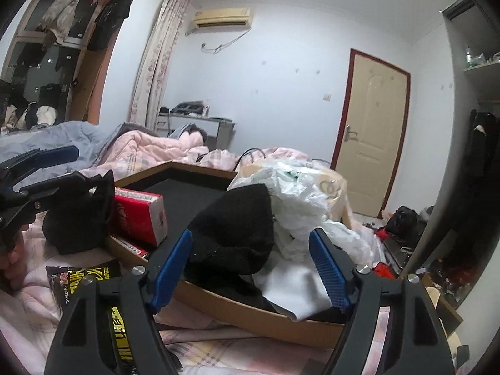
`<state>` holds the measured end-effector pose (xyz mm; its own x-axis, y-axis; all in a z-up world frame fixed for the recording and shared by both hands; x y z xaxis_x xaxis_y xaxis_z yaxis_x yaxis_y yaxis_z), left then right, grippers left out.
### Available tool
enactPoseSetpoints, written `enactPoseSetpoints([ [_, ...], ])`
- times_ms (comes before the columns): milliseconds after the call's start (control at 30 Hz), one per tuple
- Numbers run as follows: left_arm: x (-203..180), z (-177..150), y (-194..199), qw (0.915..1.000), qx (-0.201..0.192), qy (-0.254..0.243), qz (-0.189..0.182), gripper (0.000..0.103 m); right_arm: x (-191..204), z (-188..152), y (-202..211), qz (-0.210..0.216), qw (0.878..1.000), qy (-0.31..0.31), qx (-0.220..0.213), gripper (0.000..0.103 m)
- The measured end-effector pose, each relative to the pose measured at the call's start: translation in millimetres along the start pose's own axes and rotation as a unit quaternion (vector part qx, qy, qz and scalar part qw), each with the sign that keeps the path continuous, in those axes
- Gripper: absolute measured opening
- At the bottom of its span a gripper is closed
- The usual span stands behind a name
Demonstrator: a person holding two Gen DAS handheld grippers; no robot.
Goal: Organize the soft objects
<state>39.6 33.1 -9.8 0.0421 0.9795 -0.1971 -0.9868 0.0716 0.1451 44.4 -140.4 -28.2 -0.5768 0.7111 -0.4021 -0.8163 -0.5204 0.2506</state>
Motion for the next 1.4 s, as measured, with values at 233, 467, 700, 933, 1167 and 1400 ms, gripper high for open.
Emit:
enactPoseSetpoints([
  [233, -3, -1, 2, 0.9984, 0.015, 0.008, -0.055, 0.103, -7, 3, -1, -0.01, 1.0, -0.02, -0.017, 0.08],
  [467, -28, -7, 10, 0.9853, 0.048, -0.029, -0.161, 0.103, -6, 4, -3, -0.01, 0.999, -0.033, -0.028, 0.081],
  [700, -66, -32, -7, 0.9602, 0.169, -0.102, -0.198, 0.103, -6, 4, -4, -0.012, 0.999, -0.04, -0.031, 0.081],
  [933, -74, -43, -14, 0.9551, 0.204, -0.114, -0.182, 0.103, -6, 3, -4, -0.012, 0.999, -0.041, -0.031, 0.081],
  [1167, -72, -50, -20, 0.9461, 0.246, -0.106, -0.182, 0.103, -6, 3, -5, -0.012, 0.999, -0.042, -0.031, 0.081],
  [1400, -70, -53, -24, 0.9423, 0.267, -0.099, -0.176, 0.103, -6, 3, -4, -0.013, 0.999, -0.041, -0.031, 0.081],
])
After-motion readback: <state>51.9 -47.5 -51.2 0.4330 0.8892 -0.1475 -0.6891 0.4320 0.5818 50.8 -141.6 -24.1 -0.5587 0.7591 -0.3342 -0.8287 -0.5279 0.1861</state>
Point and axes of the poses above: each gripper's, at about its wrist camera, not at the fingertips, and y roughly against the way its jaws point, x to its left, z to its top, the point moved 2 cm from there along -y, roughly the way its jaws point, and after that the axes turned 13 degrees about y, right-handed, at the moved point
